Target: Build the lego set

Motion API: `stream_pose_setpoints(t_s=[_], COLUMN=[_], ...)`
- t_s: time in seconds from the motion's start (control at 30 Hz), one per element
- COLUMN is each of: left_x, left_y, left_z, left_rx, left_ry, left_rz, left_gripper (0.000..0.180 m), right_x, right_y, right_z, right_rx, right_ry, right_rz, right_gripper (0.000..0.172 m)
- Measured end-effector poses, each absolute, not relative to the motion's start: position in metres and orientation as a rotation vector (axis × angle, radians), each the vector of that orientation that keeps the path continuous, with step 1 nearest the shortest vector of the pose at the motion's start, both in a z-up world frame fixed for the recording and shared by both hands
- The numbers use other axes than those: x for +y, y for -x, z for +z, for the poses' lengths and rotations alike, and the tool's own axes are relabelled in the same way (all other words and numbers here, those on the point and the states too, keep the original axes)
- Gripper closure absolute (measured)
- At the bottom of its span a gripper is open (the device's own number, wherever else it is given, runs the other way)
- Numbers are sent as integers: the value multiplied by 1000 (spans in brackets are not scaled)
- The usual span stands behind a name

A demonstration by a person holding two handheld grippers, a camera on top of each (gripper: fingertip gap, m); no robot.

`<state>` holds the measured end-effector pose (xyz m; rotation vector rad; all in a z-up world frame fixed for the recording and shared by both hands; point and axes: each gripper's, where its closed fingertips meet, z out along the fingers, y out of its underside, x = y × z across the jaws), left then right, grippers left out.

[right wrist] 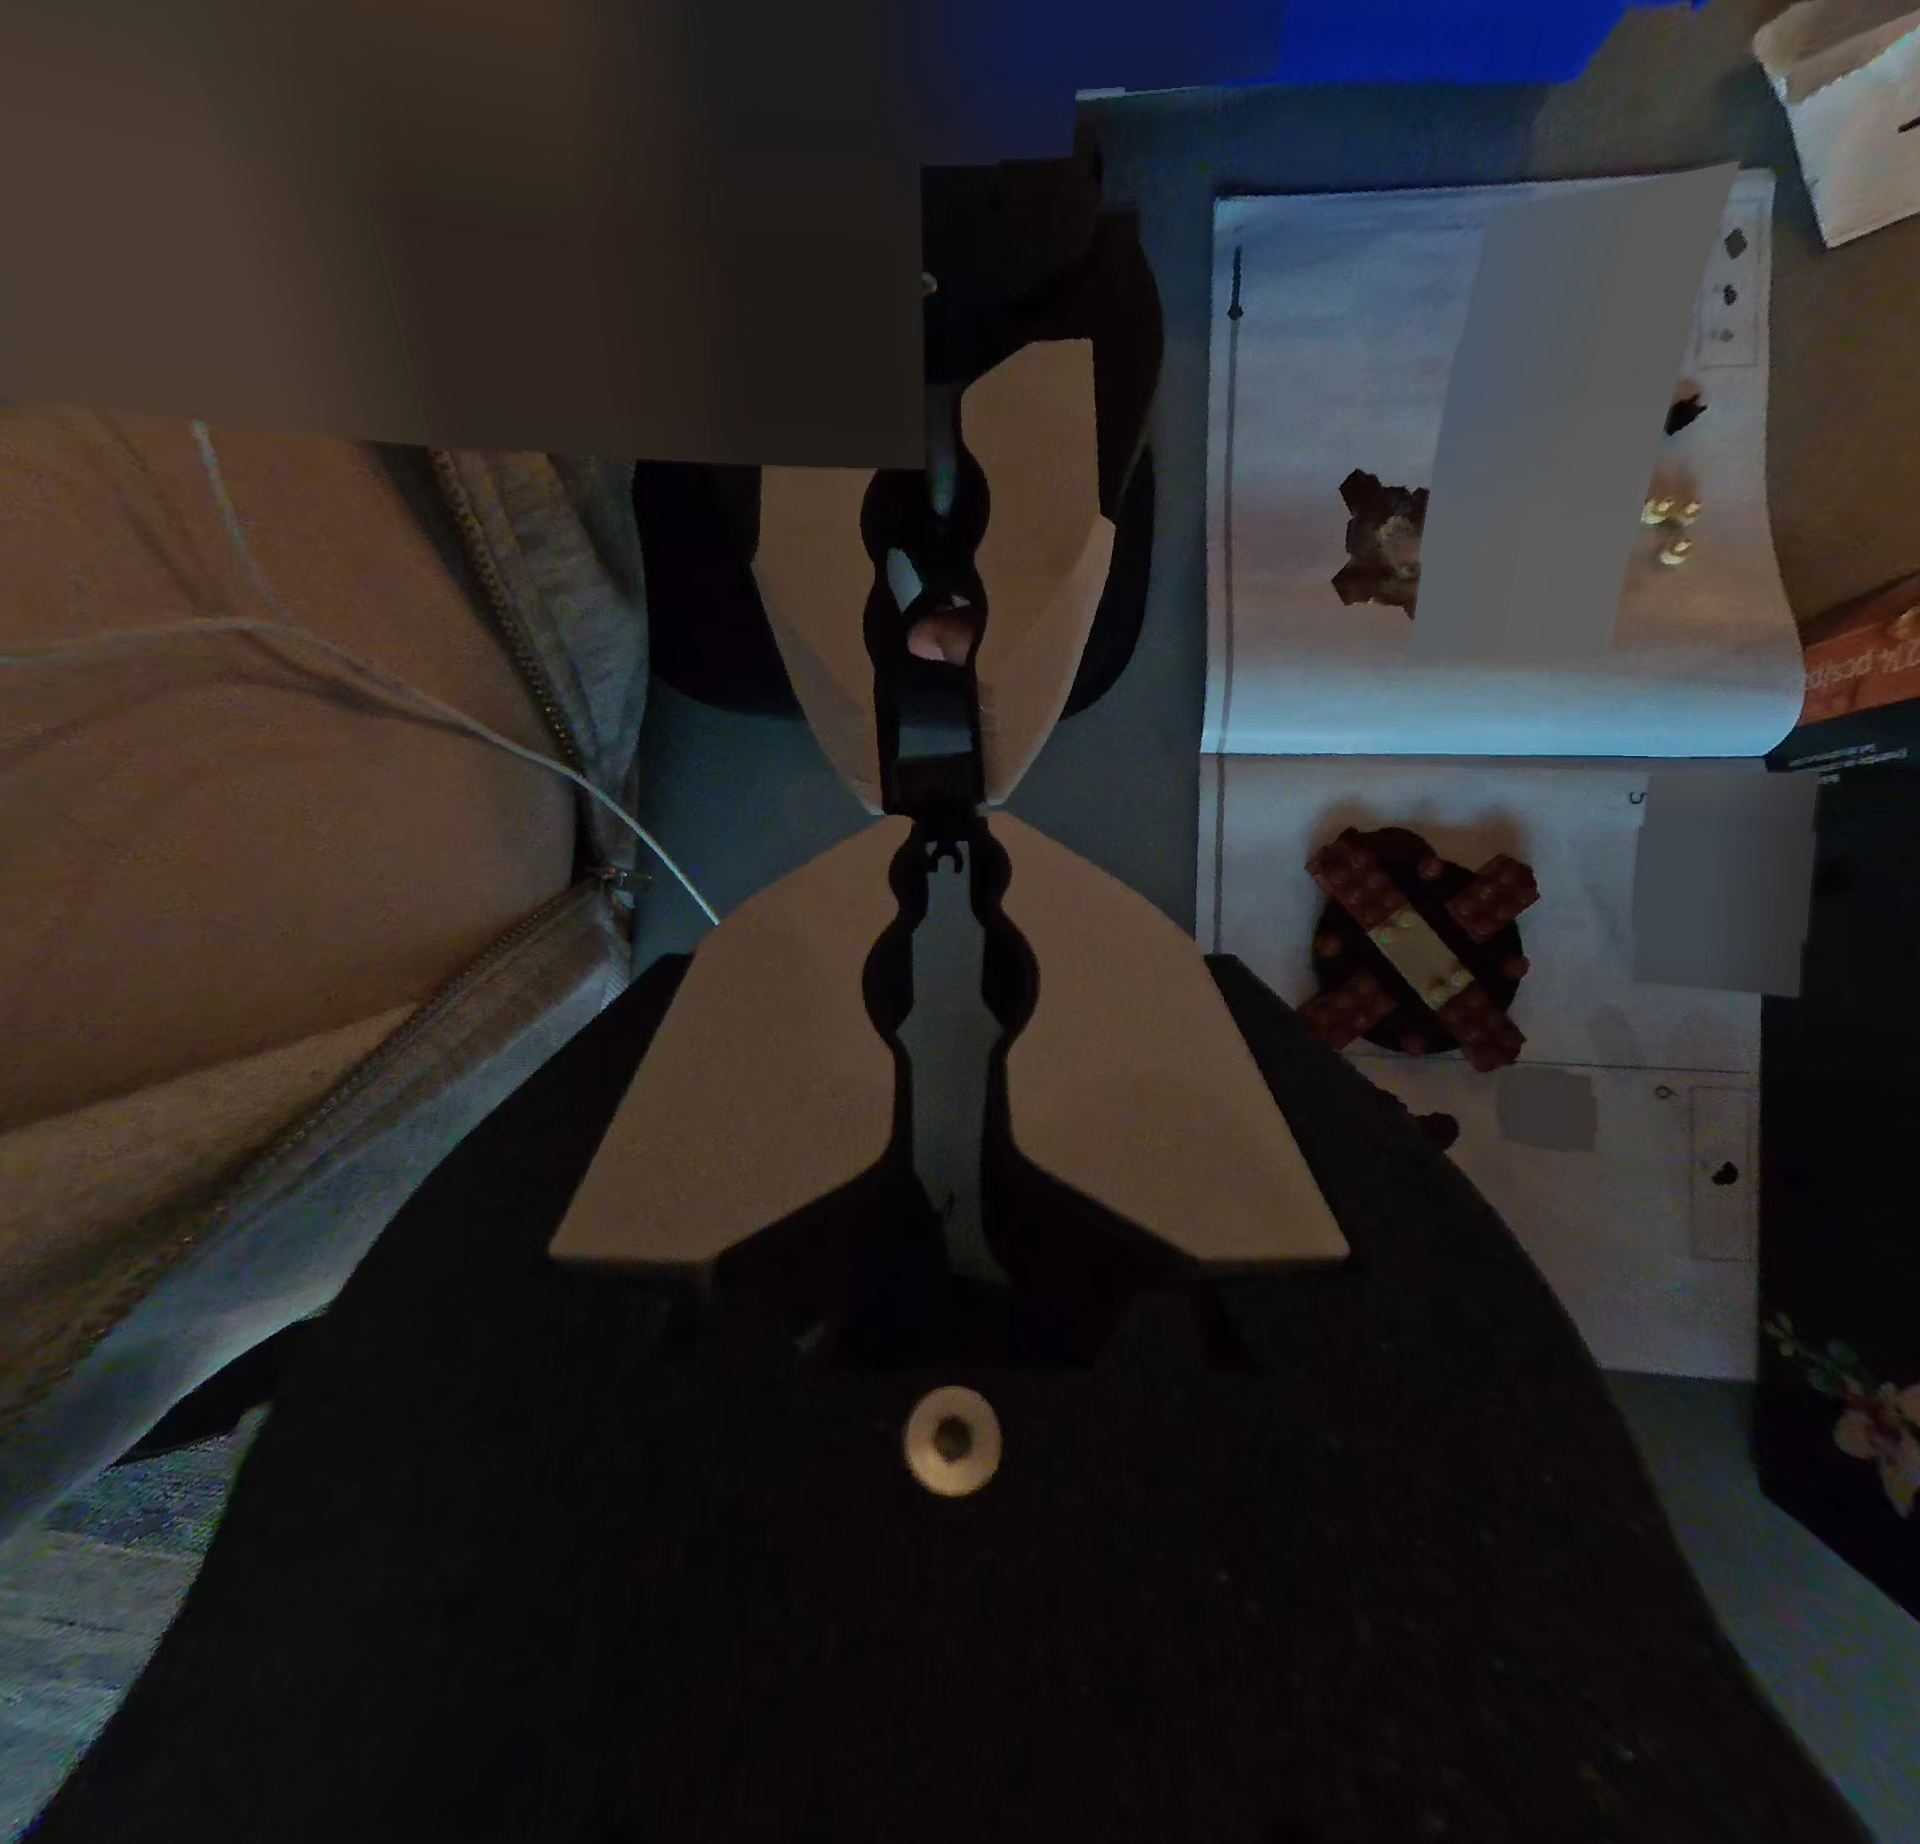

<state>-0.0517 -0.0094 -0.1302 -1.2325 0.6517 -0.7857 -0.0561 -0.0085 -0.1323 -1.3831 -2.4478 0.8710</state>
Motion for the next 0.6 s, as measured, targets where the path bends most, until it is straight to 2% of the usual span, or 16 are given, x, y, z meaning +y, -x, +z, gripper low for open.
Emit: stream_pose_setpoints(t_s=[0.33, 0.6], left_x=[-11, -17], left_y=[54, 53], left_z=[-126, -119], left_rx=[624, 633], left_ry=[1207, 1155], left_rz=[-828, -851], left_gripper=[165, 165], right_x=[-9, -16], right_y=[60, 59], right_z=[-129, -124], right_rx=[-2461, -2476], right_ry=[1388, 1528], right_rz=[888, 1094], right_gripper=[163, 161])
